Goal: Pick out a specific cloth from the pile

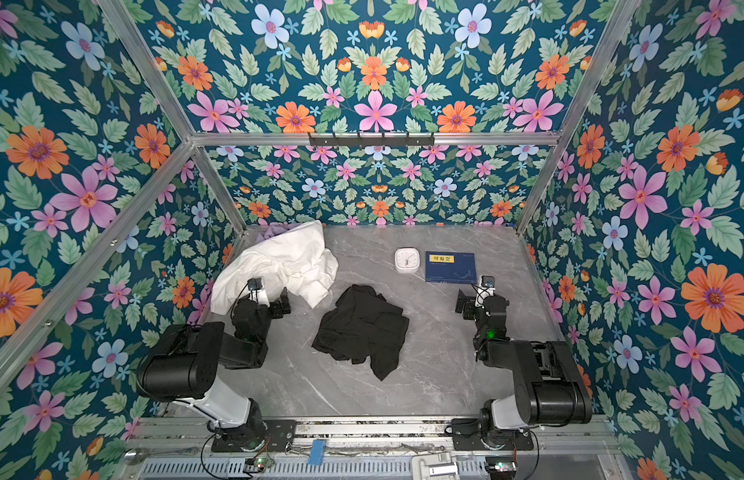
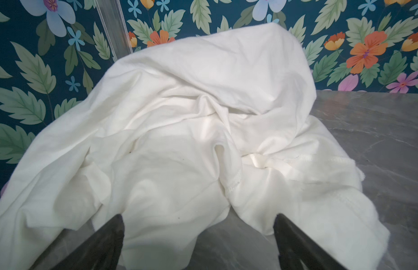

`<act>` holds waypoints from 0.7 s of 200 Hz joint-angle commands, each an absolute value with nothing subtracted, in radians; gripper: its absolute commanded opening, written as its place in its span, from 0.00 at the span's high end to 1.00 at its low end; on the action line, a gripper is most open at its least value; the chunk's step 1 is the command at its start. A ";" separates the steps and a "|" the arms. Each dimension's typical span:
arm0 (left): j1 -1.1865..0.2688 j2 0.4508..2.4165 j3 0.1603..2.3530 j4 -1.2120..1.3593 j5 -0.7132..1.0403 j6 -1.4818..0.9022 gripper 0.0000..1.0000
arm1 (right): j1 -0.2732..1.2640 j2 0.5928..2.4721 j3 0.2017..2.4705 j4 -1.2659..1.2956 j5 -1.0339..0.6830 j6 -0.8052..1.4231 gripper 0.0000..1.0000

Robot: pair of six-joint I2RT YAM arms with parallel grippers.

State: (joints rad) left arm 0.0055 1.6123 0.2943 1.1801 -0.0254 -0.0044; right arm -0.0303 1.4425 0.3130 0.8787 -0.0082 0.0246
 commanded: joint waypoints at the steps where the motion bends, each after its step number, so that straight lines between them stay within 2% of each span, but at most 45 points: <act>1: 0.006 1.614 0.296 1.225 -0.021 -0.009 0.00 | -0.035 1.441 0.317 0.870 -0.039 0.049 0.01; 140: 0.008 1.618 0.304 1.223 -0.004 -0.006 0.00 | -0.035 1.437 0.314 0.870 -0.038 0.043 0.01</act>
